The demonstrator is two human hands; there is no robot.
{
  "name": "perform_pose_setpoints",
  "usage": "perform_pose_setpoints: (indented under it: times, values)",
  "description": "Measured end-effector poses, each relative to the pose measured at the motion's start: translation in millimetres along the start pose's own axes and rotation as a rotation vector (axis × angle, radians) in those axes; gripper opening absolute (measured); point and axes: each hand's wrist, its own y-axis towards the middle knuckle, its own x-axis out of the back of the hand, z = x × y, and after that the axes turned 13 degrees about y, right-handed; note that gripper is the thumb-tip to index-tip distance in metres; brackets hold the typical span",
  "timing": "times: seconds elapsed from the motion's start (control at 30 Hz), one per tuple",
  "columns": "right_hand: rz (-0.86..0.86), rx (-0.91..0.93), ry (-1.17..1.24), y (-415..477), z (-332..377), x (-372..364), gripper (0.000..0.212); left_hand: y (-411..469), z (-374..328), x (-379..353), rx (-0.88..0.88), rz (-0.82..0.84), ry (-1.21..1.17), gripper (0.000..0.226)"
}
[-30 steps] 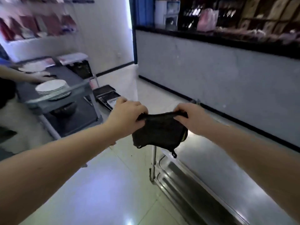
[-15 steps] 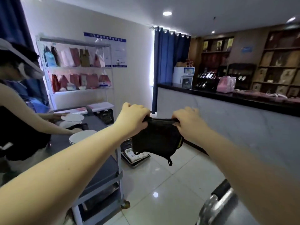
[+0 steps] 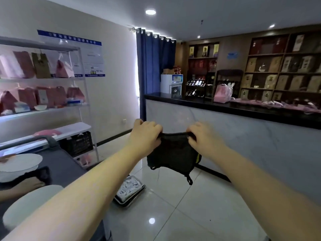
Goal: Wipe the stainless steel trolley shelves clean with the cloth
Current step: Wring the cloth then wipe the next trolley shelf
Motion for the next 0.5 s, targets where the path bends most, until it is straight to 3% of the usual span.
perform_pose_setpoints:
  times: [0.2, 0.5]
  values:
    - [0.093, 0.083, -0.087, 56, -105, -44, 0.010, 100, -7, -95, -0.088, 0.053, 0.026, 0.017]
    - [0.170, -0.106, -0.172, 125, -263, -101, 0.018, 268, -30, -239, -0.230, 0.080, -0.062, 0.022]
